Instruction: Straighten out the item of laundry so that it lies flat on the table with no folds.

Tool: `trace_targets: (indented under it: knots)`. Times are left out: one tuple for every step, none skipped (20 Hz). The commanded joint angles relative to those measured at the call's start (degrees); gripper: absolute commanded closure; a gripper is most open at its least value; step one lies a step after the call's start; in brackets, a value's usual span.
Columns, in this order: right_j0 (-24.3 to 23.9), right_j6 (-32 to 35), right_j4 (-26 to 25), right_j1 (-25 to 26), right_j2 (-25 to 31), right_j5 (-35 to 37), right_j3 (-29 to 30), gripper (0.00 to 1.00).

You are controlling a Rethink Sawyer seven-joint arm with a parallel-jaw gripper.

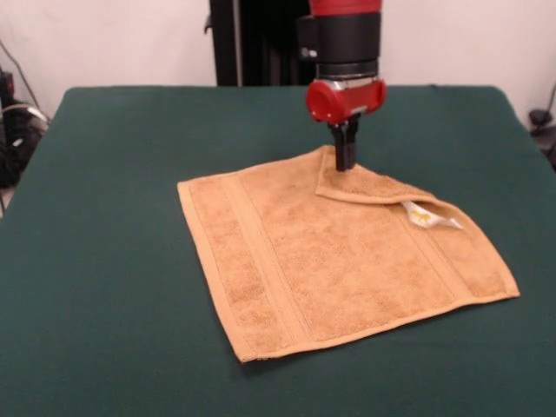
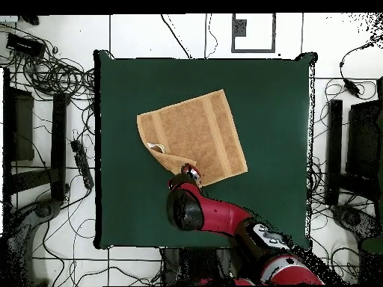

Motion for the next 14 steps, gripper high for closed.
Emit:
trace_targets:
  knots:
    - [1.7,13.6,1.6,0.4,-1.3,4.0,-2.7,1.0]
    - [1.9,13.6,1.6,0.7,-1.5,3.7,-2.8,1.0]
    - [2.1,13.6,1.7,0.8,-1.8,3.7,-2.9,1.0]
    - [2.7,13.6,2.2,1.1,-2.5,4.2,-2.9,1.0]
    - [2.8,13.6,2.2,1.2,-2.7,4.0,-3.0,1.0]
    - [3.0,13.5,2.3,1.3,-3.0,4.3,-3.1,1.0]
    - [3.3,13.4,2.3,1.4,-3.2,4.6,-3.2,1.0]
    - [3.8,13.1,2.5,1.4,-3.8,5.3,-3.4,1.0]
    - [3.9,13.0,2.6,1.4,-3.8,5.8,-3.4,1.0]
    - [4.0,13.0,2.6,1.3,-3.8,6.6,-3.6,0.0]
    - [4.0,13.0,2.7,1.4,-3.7,6.9,-3.6,0.0]
    - [3.9,13.0,2.8,1.4,-3.6,7.3,-3.6,0.0]
    - [3.9,13.1,2.9,1.5,-3.4,7.6,-3.6,0.0]
    - [3.9,13.2,3.1,1.5,-3.3,8.3,-3.6,0.0]
